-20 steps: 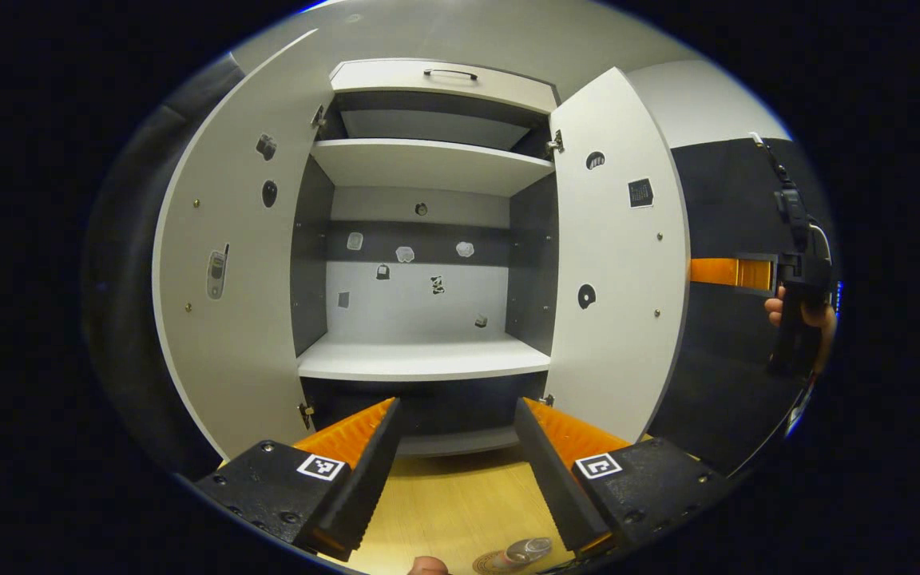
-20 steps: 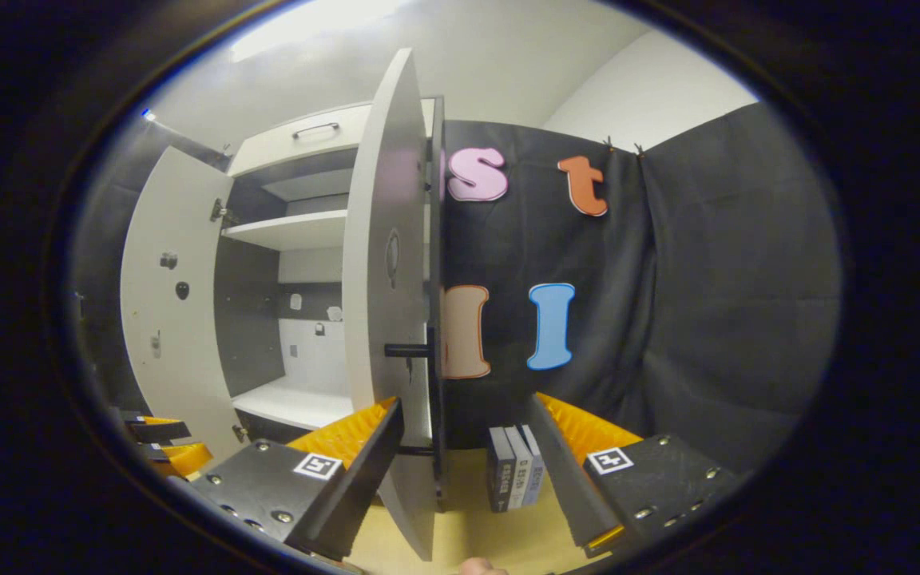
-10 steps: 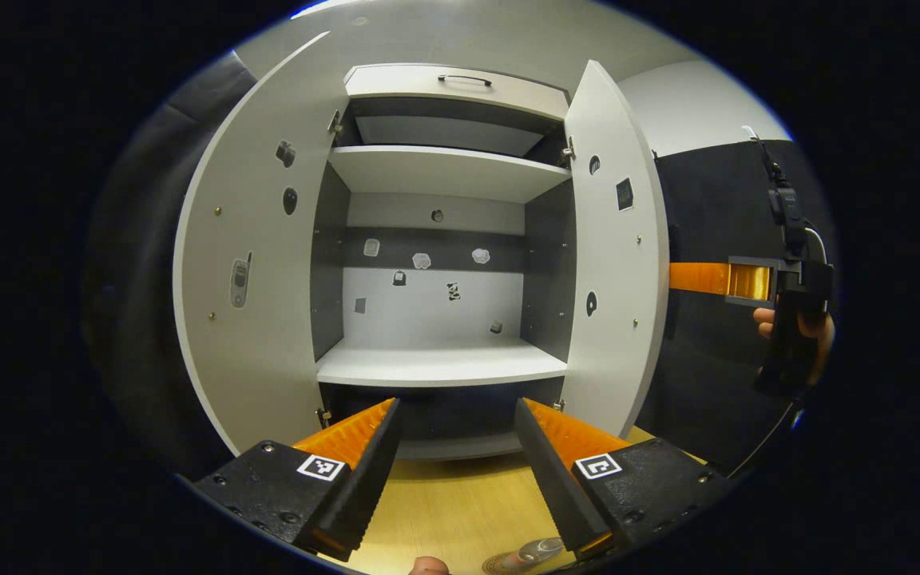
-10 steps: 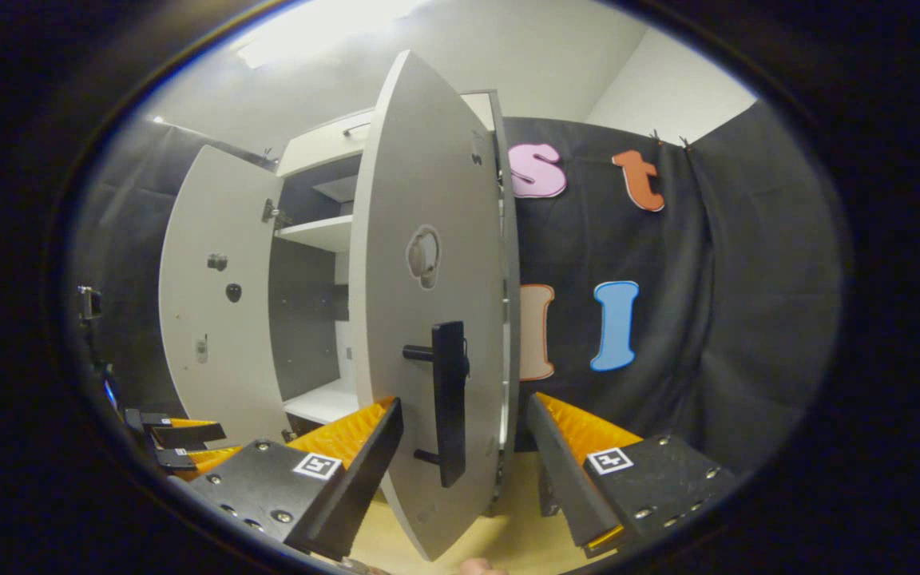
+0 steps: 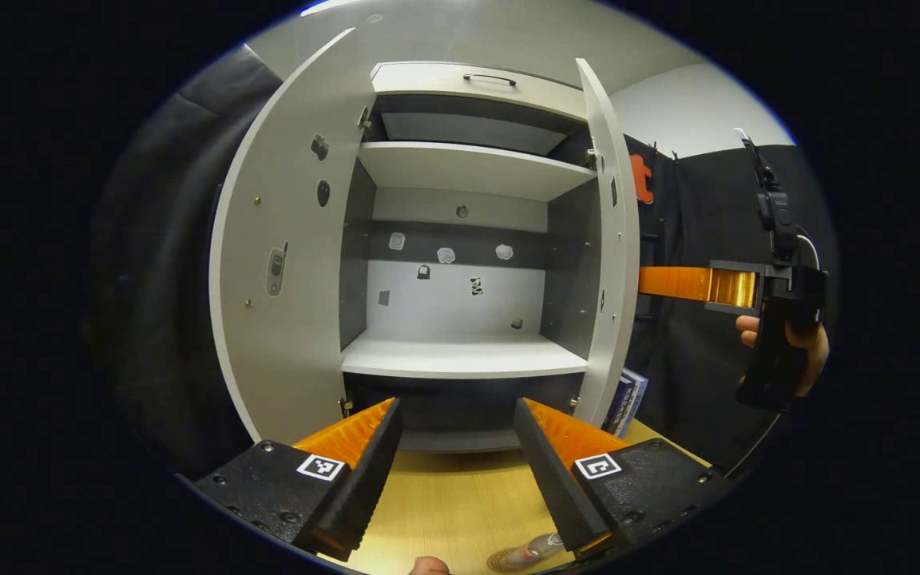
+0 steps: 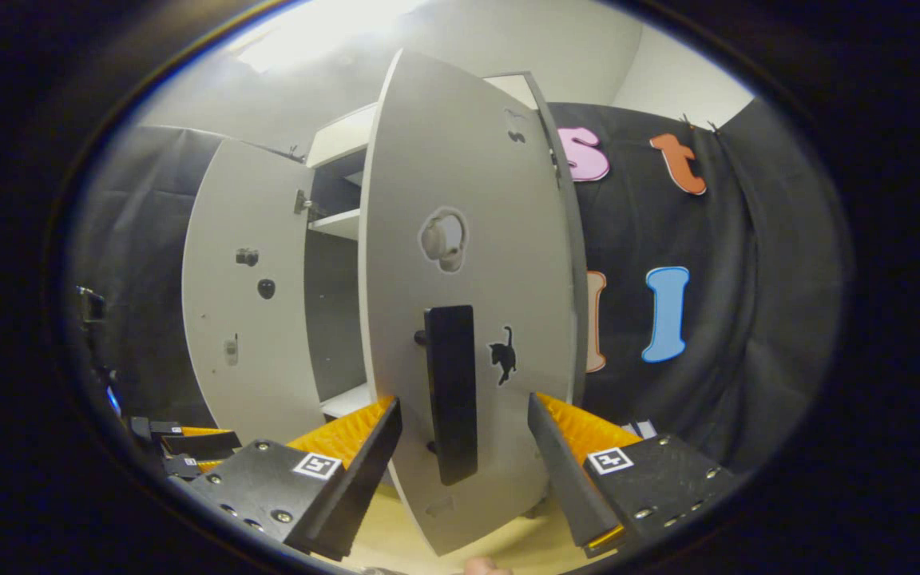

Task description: Grasp the bottle in the cabinet with the left hand and place it on the coaster, then close the right door with the right hand and the left door with the left hand.

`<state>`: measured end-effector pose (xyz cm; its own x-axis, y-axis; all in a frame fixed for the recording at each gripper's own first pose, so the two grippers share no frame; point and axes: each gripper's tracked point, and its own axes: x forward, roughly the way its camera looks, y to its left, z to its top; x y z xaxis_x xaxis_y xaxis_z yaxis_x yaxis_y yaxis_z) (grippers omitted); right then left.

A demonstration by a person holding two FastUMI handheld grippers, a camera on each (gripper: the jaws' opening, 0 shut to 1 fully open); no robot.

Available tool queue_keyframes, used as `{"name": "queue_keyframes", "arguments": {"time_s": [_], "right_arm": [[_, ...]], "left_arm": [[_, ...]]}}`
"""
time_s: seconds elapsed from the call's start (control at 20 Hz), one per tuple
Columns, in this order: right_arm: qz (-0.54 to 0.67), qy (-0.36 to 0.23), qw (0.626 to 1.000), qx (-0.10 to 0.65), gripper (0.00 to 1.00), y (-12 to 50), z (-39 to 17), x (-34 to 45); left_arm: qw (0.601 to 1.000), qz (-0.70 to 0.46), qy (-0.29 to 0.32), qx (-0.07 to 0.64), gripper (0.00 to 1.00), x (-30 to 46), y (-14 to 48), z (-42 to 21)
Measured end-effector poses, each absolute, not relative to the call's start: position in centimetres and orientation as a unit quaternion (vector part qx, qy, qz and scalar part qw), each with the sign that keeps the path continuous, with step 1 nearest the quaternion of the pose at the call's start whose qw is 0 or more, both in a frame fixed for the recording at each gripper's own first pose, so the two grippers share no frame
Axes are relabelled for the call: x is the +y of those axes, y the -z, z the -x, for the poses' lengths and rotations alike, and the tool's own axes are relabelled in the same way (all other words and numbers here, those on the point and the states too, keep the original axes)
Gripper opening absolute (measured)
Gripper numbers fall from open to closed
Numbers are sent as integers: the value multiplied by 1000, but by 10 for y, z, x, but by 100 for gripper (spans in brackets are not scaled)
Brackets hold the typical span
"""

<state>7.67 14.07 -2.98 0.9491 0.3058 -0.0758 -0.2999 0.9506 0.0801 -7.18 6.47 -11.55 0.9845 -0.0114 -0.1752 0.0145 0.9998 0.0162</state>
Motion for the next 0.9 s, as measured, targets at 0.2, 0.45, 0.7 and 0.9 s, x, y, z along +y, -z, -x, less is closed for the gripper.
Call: {"name": "queue_keyframes", "arguments": {"time_s": [0.2, 0.45, 0.7, 0.9], "right_arm": [[-33, -159, 986, 45, 93, 32, -73, 145], [-32, -160, 986, 46, 96, 32, -72, 144], [-29, -157, 986, 48, 96, 33, -71, 142], [-31, -157, 986, 48, 93, 34, -74, 142]], "left_arm": [[996, -3, -1, 91, 89, 72, 116, 76], [995, 3, 1, 95, 88, 70, 120, 72], [995, 4, 7, 94, 85, 67, 121, 68], [995, 3, 10, 97, 88, 66, 123, 66]]}}
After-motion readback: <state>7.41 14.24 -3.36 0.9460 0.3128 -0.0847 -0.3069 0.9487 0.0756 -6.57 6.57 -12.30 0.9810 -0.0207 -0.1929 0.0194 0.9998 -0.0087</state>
